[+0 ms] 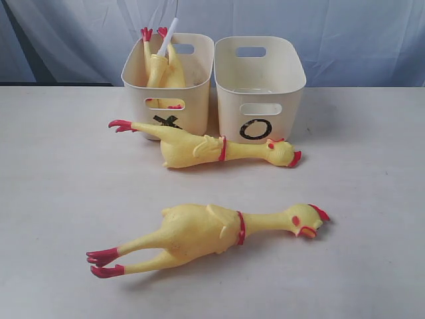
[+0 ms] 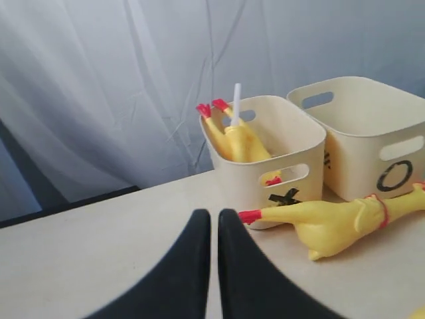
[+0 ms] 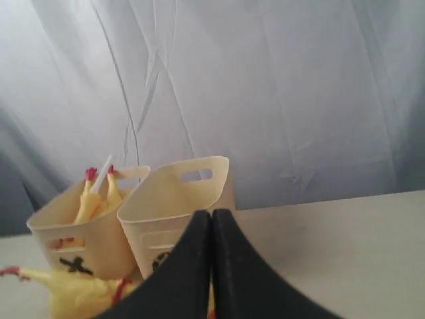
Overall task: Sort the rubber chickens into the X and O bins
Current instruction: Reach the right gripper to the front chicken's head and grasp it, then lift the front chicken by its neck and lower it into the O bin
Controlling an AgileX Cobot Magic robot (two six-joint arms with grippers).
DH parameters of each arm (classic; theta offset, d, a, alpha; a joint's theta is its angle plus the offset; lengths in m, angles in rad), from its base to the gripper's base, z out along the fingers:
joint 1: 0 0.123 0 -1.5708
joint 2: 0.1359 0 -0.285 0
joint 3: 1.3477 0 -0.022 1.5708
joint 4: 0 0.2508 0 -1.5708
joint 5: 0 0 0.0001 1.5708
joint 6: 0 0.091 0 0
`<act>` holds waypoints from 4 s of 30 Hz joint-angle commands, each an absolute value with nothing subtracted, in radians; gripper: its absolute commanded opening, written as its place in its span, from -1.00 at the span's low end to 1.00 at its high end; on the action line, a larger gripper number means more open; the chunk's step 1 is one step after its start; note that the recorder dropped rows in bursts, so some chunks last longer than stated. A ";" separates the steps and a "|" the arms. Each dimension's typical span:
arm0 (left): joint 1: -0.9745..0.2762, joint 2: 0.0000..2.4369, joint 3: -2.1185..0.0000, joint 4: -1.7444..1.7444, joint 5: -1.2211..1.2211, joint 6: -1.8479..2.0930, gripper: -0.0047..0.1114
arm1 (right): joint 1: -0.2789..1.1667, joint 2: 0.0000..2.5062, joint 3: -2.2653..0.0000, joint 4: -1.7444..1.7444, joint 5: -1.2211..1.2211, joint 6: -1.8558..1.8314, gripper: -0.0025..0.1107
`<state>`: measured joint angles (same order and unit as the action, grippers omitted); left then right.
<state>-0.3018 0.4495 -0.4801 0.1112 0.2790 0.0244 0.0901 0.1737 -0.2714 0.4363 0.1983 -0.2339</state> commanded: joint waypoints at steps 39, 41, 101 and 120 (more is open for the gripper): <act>-0.251 0.000 -0.407 0.304 0.612 -0.208 -0.92 | 0.549 1.574 -0.860 0.070 0.608 -0.908 -0.04; -0.251 0.000 -0.407 0.298 0.612 -0.208 -0.92 | 0.549 1.598 -0.869 0.063 0.589 -0.908 0.05; -0.251 0.000 -0.407 0.286 0.621 -0.208 -0.92 | 0.549 1.809 -0.926 0.200 0.626 -0.993 -0.97; -0.251 0.000 -0.407 0.286 0.621 -0.208 -0.92 | 0.549 1.548 -0.934 0.818 0.641 -0.985 -0.97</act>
<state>-0.2501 0.0041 -0.4121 0.2903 0.6223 -0.2013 0.5506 1.5850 -0.9302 0.7610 0.6835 -0.9858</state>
